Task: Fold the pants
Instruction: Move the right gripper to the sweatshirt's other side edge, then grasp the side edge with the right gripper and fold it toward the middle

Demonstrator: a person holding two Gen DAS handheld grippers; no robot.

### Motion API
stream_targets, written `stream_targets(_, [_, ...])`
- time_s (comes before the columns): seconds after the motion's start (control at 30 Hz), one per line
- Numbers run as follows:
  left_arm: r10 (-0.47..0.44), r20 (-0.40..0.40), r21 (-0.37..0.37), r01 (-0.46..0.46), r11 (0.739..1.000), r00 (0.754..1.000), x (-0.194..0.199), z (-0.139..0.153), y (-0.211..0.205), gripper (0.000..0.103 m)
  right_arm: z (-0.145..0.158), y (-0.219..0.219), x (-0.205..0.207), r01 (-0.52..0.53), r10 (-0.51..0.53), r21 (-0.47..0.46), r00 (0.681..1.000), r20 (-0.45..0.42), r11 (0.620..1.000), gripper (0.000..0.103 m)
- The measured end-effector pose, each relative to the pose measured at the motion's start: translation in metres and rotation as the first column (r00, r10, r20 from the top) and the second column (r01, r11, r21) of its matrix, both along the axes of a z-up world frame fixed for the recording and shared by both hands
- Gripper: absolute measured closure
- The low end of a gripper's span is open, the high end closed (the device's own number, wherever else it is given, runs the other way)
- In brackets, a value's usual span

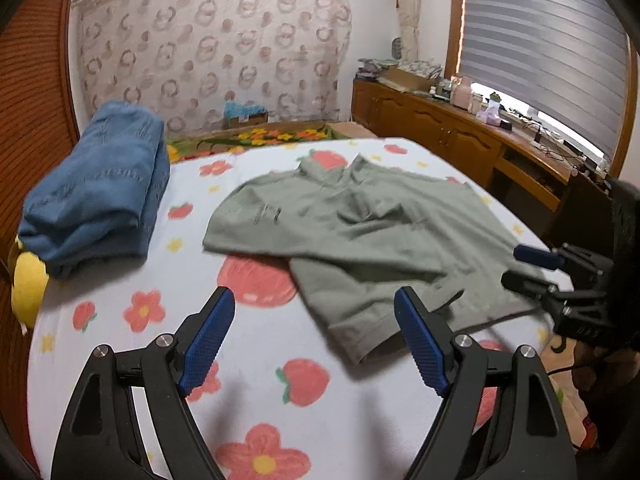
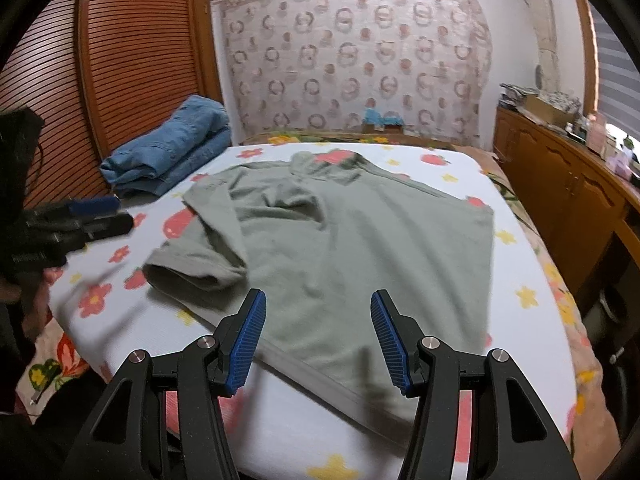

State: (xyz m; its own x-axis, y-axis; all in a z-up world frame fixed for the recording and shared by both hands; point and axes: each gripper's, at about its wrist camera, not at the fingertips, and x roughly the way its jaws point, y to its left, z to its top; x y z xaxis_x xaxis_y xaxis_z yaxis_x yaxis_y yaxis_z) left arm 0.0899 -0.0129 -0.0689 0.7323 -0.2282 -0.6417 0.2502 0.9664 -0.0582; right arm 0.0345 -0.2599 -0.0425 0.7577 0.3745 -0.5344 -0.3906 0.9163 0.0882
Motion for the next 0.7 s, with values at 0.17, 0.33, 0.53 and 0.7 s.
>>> stream_targets(0.17, [0.004,-0.045,0.013,-0.003,1.000,0.999,0.001,-0.020,-0.001,0.021,0.006,0.012,0.003,-0.040,0.040,-0.001,0.999,0.004,0.999,0.053])
stream_targets(0.33, [-0.004,-0.081,0.024,0.005,1.000,0.997,0.001,-0.035,-0.002,0.021,0.007,0.015,0.009,-0.069,0.069,0.010,0.998,-0.009,0.998,0.055])
stream_targets(0.53, [0.001,-0.115,0.014,0.000,1.000,0.993,0.002,-0.047,0.002,0.021,0.001,0.020,0.018,-0.091,0.091,-0.011,0.995,-0.030,0.996,0.060])
stream_targets(0.7, [0.001,-0.104,0.017,0.001,1.000,0.995,-0.001,-0.047,0.001,0.021,-0.008,0.020,0.026,-0.119,0.117,-0.014,0.990,-0.077,0.993,0.065])
